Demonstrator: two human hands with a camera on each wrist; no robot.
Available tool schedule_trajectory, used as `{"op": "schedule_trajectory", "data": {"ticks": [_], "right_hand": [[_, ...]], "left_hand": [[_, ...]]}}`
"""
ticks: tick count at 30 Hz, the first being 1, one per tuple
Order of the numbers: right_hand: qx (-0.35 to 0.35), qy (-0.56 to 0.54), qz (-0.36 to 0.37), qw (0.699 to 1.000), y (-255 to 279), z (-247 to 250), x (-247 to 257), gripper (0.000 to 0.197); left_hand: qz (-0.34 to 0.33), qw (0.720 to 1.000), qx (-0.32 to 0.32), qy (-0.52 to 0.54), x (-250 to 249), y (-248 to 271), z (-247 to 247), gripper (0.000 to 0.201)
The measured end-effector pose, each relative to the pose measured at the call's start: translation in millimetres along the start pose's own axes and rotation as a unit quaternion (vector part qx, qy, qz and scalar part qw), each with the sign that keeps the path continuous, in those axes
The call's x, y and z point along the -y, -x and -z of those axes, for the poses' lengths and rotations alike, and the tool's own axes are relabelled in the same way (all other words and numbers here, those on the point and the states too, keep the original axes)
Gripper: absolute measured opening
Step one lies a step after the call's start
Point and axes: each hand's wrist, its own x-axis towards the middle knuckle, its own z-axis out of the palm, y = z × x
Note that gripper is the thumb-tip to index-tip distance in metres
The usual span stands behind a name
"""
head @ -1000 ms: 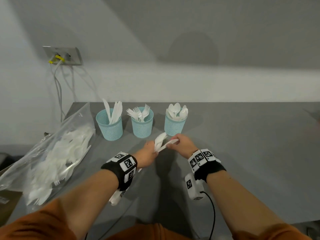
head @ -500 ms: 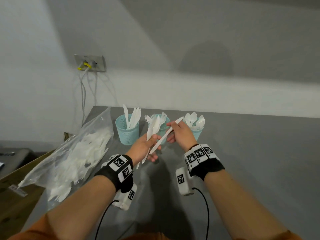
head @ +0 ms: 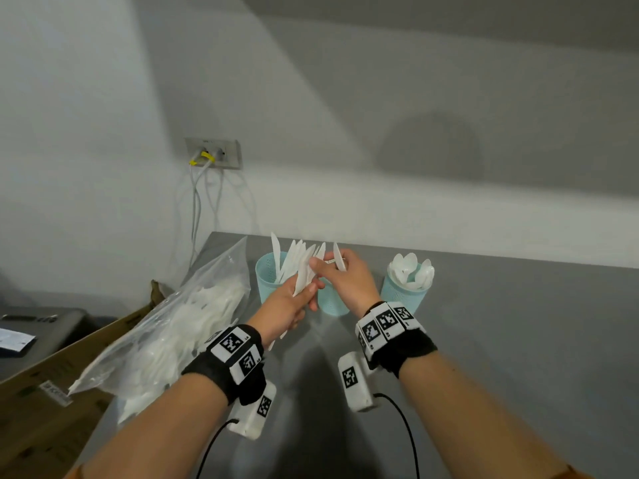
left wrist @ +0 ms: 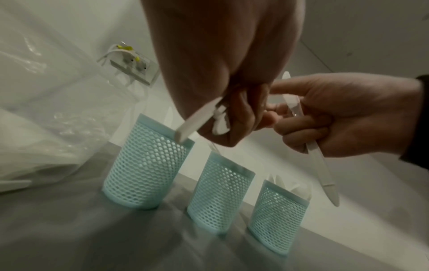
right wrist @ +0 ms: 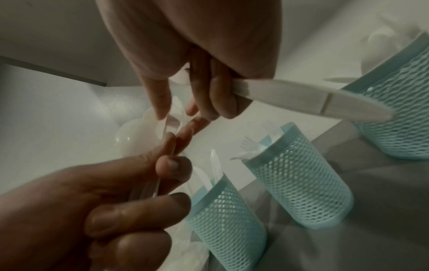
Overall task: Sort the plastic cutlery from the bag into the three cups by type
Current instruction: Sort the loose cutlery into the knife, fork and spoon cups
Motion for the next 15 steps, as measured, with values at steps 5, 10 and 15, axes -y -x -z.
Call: {"op": "schedule_trajectory", "data": {"ticks": [5, 10, 15], "right_hand": [[-0.005, 0.012, 0.007, 1.0, -7.3, -15.0, 2.3, 0.02], [0.012, 0.065, 0.019, 0.998, -24.3, -27.2, 10.8, 0.017], [-0.074, 0.006, 0.101, 0.992, -49.8, -17.4, 47.4, 0.013]], "left_hand": [[0.014, 1.0, -0.008, 0.007, 0.3, 2.8, 11.9, 0.029], [0.025, 0.996, -0.068, 0.051, 0.8, 4.9, 27.2, 0.032], [0.009, 0.987, -0.157, 0.023, 2.3, 4.1, 58.7, 0.032]]}}
